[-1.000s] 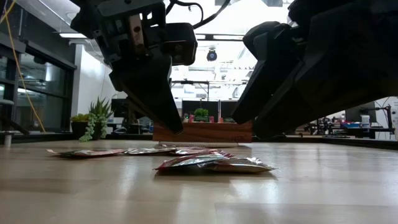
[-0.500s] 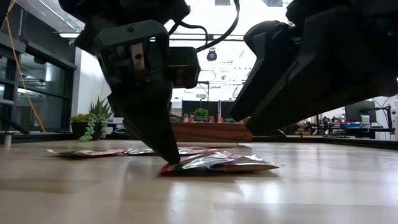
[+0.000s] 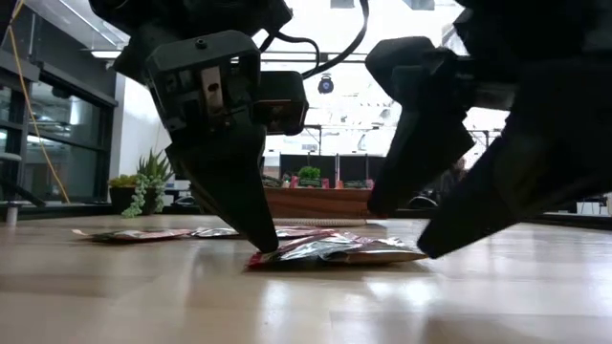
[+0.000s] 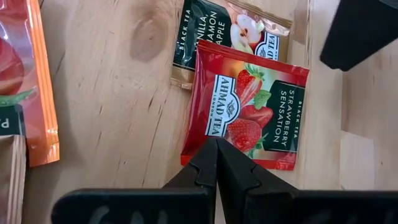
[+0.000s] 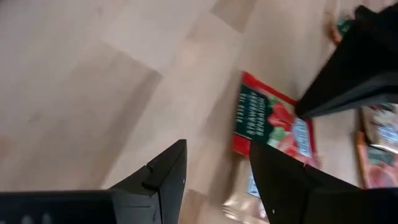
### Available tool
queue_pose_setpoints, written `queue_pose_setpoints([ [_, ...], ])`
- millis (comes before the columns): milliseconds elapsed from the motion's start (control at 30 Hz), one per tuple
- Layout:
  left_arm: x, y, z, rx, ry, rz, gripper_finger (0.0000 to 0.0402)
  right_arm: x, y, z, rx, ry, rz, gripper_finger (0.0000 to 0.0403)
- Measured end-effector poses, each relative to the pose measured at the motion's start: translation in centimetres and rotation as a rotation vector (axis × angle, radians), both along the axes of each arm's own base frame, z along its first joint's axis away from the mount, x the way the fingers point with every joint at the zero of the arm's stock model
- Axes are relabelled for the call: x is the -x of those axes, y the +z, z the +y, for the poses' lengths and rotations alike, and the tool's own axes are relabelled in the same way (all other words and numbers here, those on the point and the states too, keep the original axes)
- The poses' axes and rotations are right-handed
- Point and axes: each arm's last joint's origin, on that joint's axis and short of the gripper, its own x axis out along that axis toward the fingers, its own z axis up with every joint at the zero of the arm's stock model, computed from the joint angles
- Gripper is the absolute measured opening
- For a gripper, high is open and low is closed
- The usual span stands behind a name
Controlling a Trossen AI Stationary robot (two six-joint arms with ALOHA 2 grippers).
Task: Pick & Place Tea
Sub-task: Put the red tea bag in the middle section of the wooden organizer
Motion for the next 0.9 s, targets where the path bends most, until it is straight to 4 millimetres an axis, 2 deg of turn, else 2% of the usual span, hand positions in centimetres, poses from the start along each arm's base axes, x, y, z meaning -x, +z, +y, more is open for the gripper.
queue_pose_setpoints([
  [200,0.0,0.0,0.0,0.001,0.001,0.001,0.0,-0.6,-0.4,-0.9,0.052,-0.058,-0.019,0.0171],
  [433,0.0,0.0,0.0,0.002,0.001,0.003,0.0,-1.2,-1.9,-1.3,0.065,-0.02,0.02,0.0171],
  [667,0.0,0.0,0.0,0.009,-0.002,0.006,0.0,-1.8,-1.9,-1.6,0.066,-0.031,-0.022,0.0171],
  [767,0.0,0.0,0.0,0.009,-0.001,0.006,0.0,-2.1,-2.0,-2.2,0.064,-0.048,-0.012,0.016],
  [900,0.0,-0.1,0.0,0.013,-0.004,0.008,0.0,-2.3,-2.1,-2.9,0.036,-0.091,0.013,0.0125],
])
